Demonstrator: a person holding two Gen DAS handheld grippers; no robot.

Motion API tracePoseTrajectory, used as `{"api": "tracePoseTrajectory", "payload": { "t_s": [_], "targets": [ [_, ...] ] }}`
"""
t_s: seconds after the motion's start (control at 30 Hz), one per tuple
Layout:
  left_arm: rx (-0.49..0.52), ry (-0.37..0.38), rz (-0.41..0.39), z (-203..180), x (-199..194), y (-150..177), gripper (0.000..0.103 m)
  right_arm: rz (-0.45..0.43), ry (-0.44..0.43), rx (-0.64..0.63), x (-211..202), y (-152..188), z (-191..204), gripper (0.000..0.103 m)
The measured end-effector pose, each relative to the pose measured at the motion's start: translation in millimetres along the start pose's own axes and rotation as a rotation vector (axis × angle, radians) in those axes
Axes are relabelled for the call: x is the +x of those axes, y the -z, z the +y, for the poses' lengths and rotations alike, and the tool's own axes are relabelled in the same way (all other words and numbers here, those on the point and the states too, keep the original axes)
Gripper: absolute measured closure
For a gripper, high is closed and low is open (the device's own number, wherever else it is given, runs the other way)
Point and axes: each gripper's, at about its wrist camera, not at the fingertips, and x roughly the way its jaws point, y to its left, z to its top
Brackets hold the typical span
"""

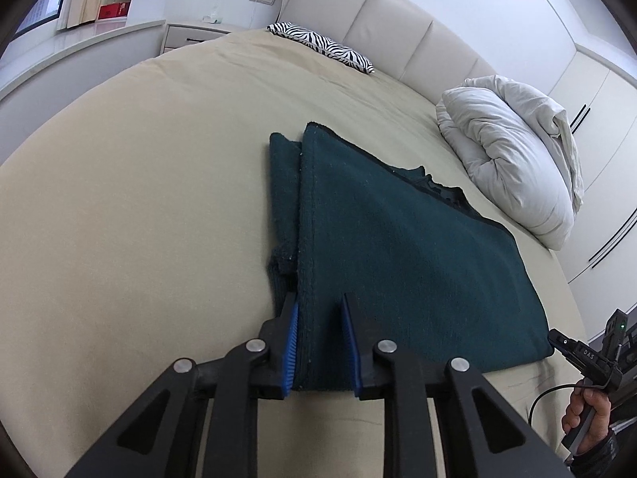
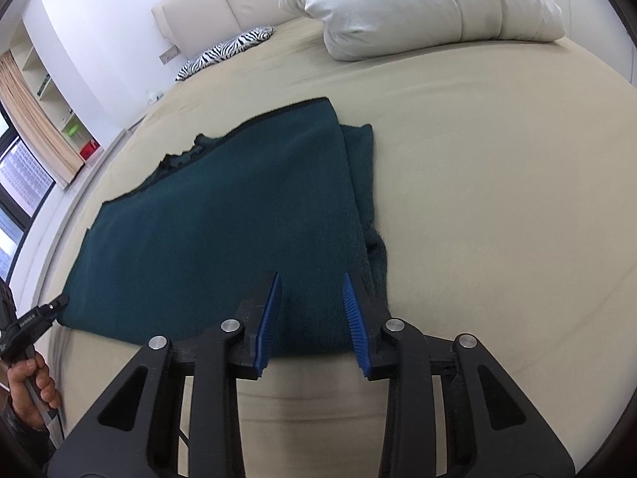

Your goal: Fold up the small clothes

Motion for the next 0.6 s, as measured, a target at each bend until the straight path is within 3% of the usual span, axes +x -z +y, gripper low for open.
{"api": "tracePoseTrajectory", "payload": {
  "t_s": [0.17,0.2,0.37,0.47,0.5,0.6],
  "targets": [
    [0.019,-0.008,-0.009,-3,-2,-1,0.080,-0.048,0.038,0.068,-6,-3,-12,0.076],
    [0.021,-0.009,-0.009,-3,-1,-1,0.080,-0.057,0.036,0.080,-7,-5,-14,0.072],
    [0.027,-0.012,-0.015,-4,-1,1,0.080,-0.009,0.045,0.018,1,-5,-7,0.072],
    [0.059,-0.030,-0.026,-9,-4,2,0.092,-0.008,0.077,-0.029,2,-2,0,0.086],
    [0.069,-0.037,-0.028,-10,-5,2,0.094,-0.004,0.097,-0.041,3,-2,2,0.097],
    [0.085,-0.048,-0.026,-10,-5,3,0.095,-0.006,0.118,-0.061,2,-1,4,0.098]
  ]
}}
